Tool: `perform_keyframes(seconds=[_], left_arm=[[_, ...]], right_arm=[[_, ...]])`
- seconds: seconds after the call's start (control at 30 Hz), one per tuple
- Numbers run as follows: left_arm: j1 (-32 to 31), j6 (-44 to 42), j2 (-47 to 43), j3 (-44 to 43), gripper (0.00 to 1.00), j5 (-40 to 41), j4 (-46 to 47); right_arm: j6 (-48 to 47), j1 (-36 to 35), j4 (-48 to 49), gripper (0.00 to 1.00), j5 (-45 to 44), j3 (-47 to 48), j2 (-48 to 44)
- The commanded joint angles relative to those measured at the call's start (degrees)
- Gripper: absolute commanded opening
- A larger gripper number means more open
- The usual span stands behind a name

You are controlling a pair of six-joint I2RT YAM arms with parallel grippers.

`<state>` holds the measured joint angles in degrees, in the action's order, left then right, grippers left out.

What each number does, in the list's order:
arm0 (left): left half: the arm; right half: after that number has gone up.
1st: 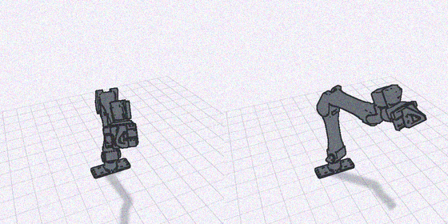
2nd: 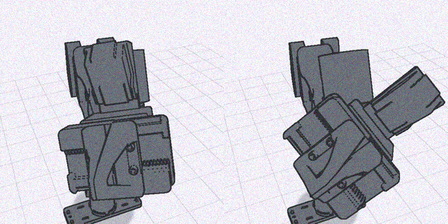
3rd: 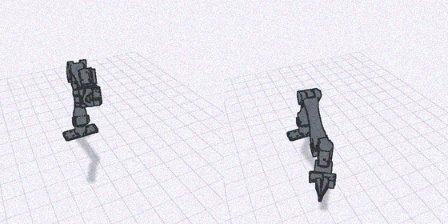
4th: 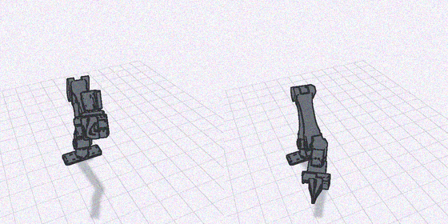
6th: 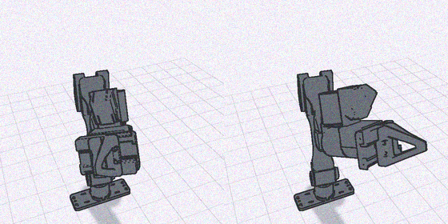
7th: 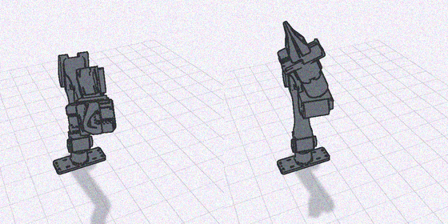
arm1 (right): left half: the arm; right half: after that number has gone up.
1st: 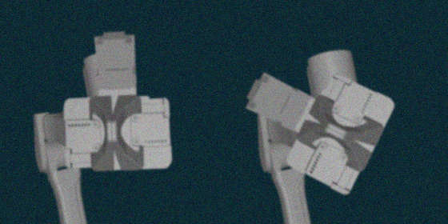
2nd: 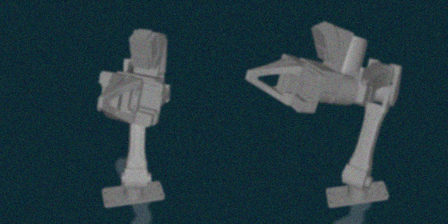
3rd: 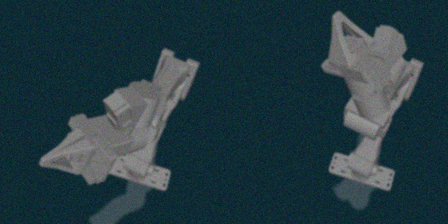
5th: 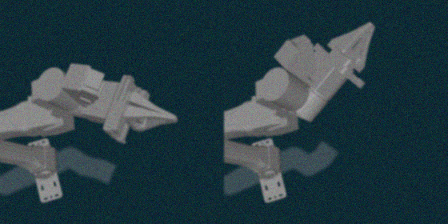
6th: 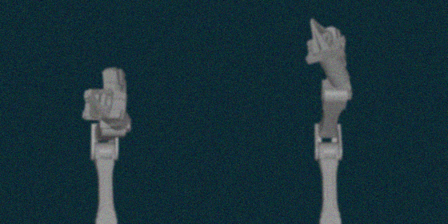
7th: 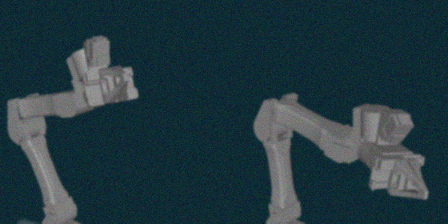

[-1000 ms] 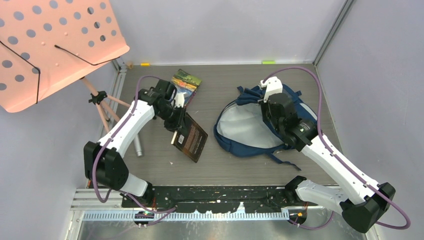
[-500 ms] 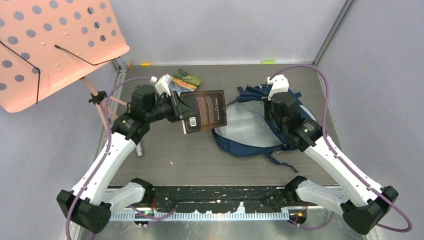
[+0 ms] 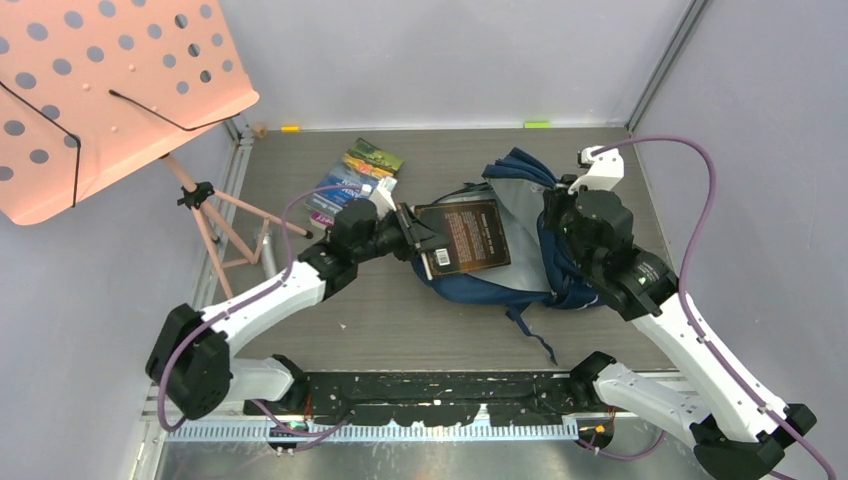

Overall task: Pack the student bag
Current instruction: Place the book in the student bag.

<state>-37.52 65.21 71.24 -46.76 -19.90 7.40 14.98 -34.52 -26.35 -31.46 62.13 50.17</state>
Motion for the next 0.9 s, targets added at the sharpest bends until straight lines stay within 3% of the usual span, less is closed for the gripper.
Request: perform_keyframes(seconds=[0.0,0.17,0.47,0.87], left_arm=[[-2.1,4.5,3.73,-1.21,0.0,3.11,19.22],[-3.45,6.65,8.75,-0.58,0.0,7.05,24.7],[-6.55,9.68,13.24,2.76,0.0,17.66,25.95],[-10.09,11.57,21.95,-1.08,0.0,19.36,28.3]], right_arm=[[3.88,-0.04,19.03,0.01,-0.76,2.63,-3.29],[4.05,-0.08,18.38,0.0,-0.72,2.93,-3.37],[4.37,-0.11,18.61,0.01,-2.1,2.56,-3.38],[3.74,-0.08,18.98,0.0,-2.22,2.17,-2.89]])
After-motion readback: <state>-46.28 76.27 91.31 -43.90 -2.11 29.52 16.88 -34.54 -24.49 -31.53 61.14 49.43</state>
